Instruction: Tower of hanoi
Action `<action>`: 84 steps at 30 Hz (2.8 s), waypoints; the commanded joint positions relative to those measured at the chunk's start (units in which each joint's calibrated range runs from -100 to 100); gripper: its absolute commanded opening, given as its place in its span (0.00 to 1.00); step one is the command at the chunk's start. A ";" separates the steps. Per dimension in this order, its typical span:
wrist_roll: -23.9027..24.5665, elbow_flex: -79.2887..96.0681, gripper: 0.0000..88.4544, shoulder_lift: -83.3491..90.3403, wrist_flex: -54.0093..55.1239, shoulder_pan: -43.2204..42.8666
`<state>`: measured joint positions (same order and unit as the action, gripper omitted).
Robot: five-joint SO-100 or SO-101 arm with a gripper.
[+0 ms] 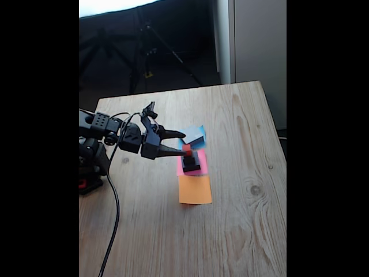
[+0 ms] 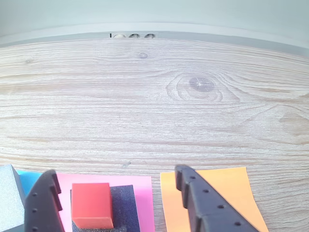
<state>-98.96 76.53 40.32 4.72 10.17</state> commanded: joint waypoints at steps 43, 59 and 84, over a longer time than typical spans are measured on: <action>-1.04 8.56 0.30 -24.19 38.21 -6.12; -1.04 9.01 0.22 -24.87 38.21 -7.04; -1.04 9.92 0.06 -24.04 37.24 -7.96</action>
<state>-98.96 86.53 15.35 41.79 2.74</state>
